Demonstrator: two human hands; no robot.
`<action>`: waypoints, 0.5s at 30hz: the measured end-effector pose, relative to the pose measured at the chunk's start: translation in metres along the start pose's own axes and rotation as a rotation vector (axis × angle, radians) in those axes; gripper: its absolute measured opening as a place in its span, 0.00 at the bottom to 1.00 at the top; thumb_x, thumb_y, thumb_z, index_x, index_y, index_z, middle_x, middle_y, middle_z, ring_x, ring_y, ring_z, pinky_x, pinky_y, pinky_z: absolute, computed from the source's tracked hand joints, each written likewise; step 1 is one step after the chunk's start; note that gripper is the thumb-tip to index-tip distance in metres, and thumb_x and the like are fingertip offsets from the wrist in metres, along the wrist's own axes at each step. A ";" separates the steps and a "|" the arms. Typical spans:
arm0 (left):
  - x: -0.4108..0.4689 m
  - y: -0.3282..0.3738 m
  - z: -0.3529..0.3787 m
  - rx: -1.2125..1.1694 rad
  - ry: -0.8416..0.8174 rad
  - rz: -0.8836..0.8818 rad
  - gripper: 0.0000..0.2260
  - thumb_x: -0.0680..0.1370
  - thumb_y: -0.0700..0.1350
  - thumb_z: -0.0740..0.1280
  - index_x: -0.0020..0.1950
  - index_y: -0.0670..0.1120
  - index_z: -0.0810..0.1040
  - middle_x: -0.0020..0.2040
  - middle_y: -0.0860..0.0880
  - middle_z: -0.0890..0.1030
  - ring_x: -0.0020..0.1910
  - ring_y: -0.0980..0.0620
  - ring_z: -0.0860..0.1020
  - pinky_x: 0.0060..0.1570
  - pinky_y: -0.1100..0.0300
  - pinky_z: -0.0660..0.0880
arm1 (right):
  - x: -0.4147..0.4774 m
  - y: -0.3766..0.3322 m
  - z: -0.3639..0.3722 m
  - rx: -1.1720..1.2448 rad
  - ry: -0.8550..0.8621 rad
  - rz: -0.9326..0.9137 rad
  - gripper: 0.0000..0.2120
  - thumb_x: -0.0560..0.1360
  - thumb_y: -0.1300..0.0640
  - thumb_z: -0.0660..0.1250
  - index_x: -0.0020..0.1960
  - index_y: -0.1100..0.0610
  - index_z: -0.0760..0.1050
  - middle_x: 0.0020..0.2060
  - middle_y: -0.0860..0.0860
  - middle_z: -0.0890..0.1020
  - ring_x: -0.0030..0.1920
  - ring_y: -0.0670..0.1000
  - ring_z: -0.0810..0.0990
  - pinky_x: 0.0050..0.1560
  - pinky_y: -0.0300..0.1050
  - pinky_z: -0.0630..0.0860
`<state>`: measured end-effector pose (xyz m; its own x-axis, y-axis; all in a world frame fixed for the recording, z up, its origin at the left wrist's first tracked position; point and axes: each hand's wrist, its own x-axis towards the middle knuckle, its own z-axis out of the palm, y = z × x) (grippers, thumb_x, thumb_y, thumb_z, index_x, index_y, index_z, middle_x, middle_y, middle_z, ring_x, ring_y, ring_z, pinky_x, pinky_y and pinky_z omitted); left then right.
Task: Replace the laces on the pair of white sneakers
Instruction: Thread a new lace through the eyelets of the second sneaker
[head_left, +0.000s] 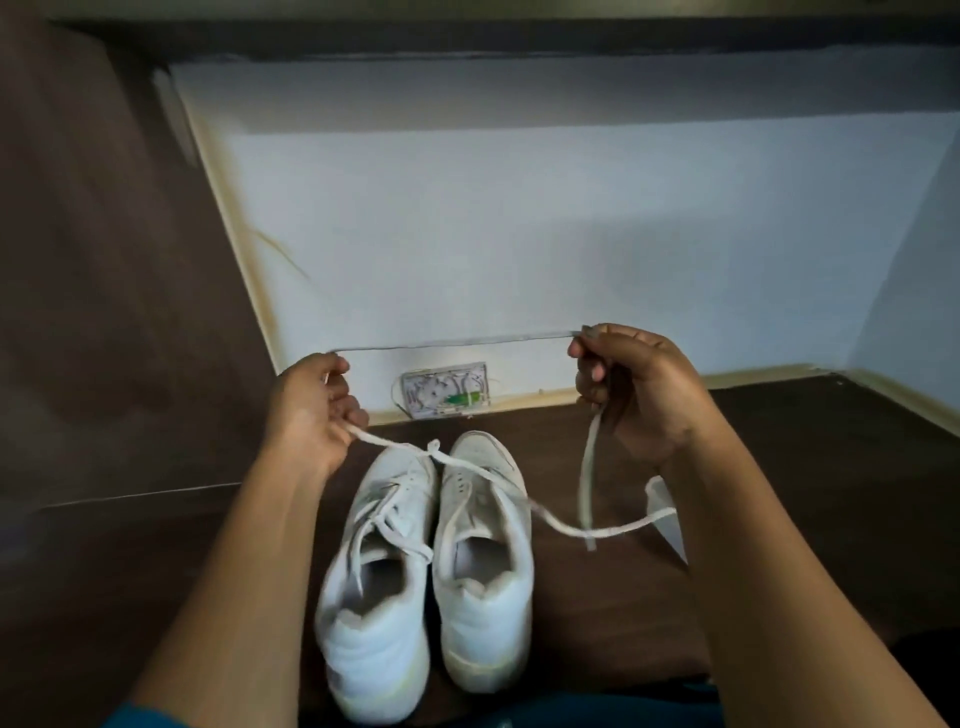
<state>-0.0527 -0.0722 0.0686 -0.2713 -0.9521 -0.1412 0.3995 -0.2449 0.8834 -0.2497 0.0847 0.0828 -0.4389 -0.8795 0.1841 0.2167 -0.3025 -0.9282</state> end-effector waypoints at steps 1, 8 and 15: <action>0.000 0.006 -0.008 -0.053 -0.050 -0.020 0.10 0.71 0.41 0.58 0.31 0.48 0.64 0.18 0.55 0.58 0.15 0.58 0.55 0.18 0.72 0.54 | 0.001 0.001 0.002 0.018 -0.016 0.008 0.14 0.74 0.63 0.61 0.31 0.58 0.76 0.22 0.48 0.68 0.23 0.46 0.63 0.26 0.37 0.59; 0.013 0.033 -0.063 0.046 0.168 0.051 0.15 0.75 0.45 0.58 0.28 0.48 0.67 0.20 0.53 0.67 0.18 0.57 0.64 0.23 0.67 0.60 | 0.010 0.023 -0.004 -0.236 0.130 0.084 0.10 0.71 0.64 0.66 0.31 0.60 0.76 0.22 0.49 0.68 0.26 0.48 0.61 0.29 0.41 0.56; -0.015 -0.018 0.015 0.797 -0.632 0.283 0.14 0.78 0.53 0.61 0.50 0.43 0.78 0.43 0.48 0.81 0.44 0.52 0.78 0.46 0.61 0.74 | 0.025 0.046 0.059 -0.568 -0.168 0.130 0.04 0.70 0.64 0.69 0.38 0.65 0.79 0.22 0.50 0.72 0.22 0.45 0.64 0.25 0.37 0.59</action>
<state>-0.0691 -0.0510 0.0614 -0.7568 -0.6307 0.1716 -0.1090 0.3806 0.9183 -0.1990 0.0274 0.0636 -0.2859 -0.9562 0.0631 -0.2606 0.0143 -0.9653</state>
